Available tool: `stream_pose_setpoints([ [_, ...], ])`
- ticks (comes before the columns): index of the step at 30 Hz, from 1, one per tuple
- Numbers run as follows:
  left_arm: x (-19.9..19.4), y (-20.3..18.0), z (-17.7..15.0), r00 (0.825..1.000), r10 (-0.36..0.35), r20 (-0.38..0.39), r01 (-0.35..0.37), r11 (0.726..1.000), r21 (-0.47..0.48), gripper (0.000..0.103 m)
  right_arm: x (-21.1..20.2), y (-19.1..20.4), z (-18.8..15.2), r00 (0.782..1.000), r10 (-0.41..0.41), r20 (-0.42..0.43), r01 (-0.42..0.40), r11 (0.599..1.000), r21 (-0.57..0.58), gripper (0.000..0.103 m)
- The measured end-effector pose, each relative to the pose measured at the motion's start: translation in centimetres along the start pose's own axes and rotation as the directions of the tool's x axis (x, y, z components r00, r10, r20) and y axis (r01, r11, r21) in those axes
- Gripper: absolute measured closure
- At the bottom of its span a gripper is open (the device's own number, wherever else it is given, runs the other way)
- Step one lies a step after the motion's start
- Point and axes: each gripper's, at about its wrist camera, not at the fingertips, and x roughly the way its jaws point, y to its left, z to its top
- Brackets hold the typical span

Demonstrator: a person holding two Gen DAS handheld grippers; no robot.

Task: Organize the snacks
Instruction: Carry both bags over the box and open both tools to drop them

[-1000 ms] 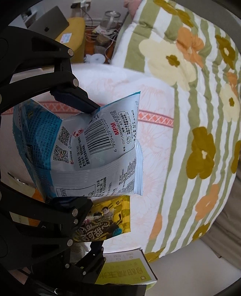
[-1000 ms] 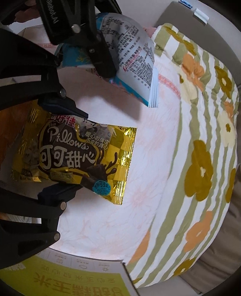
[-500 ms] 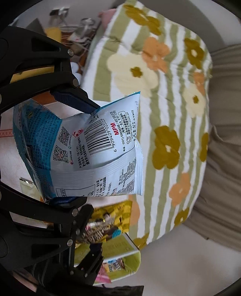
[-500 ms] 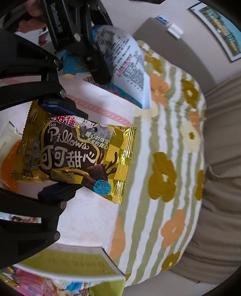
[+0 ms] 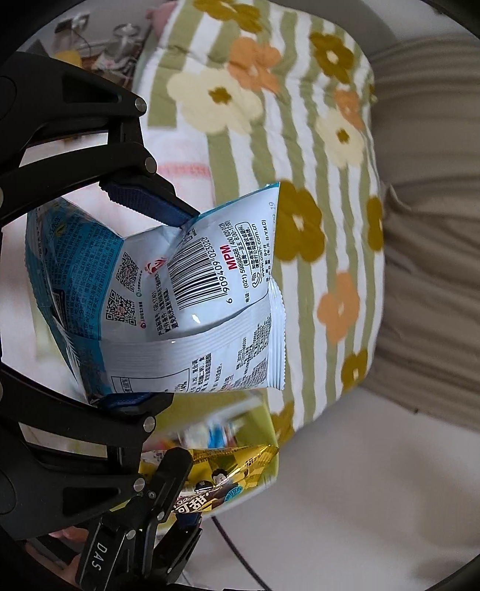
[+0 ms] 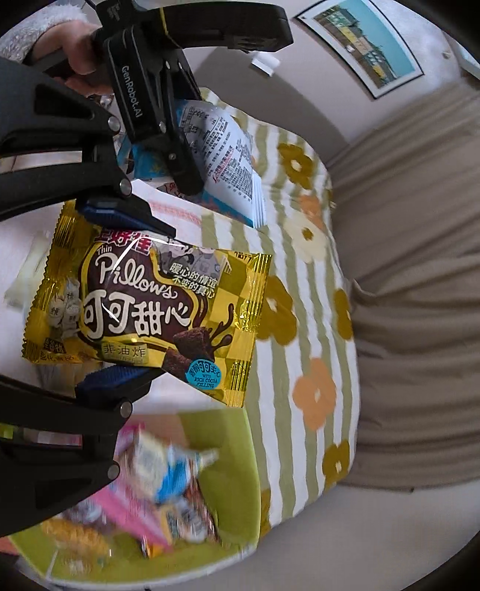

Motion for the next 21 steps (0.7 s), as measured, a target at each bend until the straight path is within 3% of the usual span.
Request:
stream_pose_setpoints([
  [12, 5.5, -17.8, 0.7, 0.999, -0.046, -0.014, 0.047, 0.999, 0.004, 0.030, -5.6, -15.2, 0.8, 0.999, -0.039, -0.011, 0.038, 0.999, -0.020, 0.046],
  [16, 8.1, -20.9, 1.3, 0.999, -0.023, -0.043, 0.024, 1.000, 0.008, 0.030, -5.7, -18.8, 1.4, 0.999, -0.033, -0.025, 0.033, 0.999, -0.013, 0.046],
  [21, 10.7, -22.2, 2.1, 0.997, 0.004, -0.074, -0.002, 1.000, 0.025, 0.027, -4.6, -21.7, 2.0, 0.999, -0.018, -0.049, 0.019, 1.000, 0.016, 0.046],
])
